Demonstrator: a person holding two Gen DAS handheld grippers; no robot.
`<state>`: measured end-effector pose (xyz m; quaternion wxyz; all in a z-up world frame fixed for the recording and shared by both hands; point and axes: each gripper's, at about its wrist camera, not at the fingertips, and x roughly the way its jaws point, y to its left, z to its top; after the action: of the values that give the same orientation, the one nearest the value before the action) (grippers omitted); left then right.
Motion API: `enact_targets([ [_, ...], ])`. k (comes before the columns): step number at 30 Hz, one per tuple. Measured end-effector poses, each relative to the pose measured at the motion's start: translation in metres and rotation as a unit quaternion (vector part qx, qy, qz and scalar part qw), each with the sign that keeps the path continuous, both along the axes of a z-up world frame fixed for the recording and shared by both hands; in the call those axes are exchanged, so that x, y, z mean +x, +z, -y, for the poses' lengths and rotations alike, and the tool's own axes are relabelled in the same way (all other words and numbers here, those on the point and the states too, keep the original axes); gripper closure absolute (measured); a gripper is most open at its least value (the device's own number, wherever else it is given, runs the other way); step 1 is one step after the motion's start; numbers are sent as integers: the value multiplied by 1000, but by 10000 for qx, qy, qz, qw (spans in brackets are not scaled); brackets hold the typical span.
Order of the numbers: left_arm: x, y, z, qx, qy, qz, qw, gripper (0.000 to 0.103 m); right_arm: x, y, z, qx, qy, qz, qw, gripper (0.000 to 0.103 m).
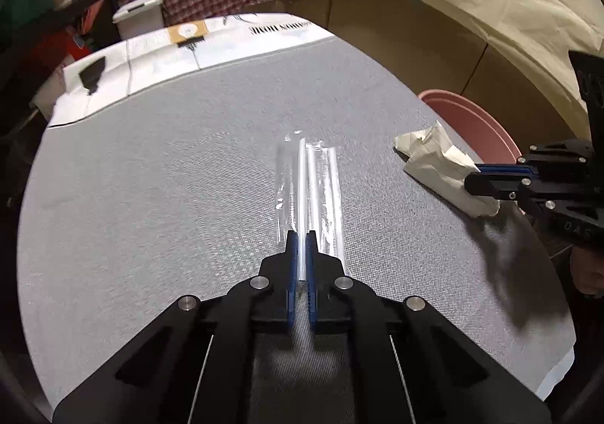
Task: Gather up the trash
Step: 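Carry the straws and tissue over the pink bucket with both grippers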
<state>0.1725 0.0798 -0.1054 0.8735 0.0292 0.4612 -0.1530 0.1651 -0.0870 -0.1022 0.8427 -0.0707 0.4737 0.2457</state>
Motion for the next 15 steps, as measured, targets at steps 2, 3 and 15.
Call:
enact_targets([
  [2,-2,6,-4,-47,83,88,9999,98,-1,2,1,17,-17,41,10000,98],
  [3,-3,10,-5,-55,121,142,9998,98,-2,3,1,30,-29,60,10000,98],
  [15,-16,34,-4,-82,390,493,9980,98,-13,23,9,190,-140,387,9990,98],
])
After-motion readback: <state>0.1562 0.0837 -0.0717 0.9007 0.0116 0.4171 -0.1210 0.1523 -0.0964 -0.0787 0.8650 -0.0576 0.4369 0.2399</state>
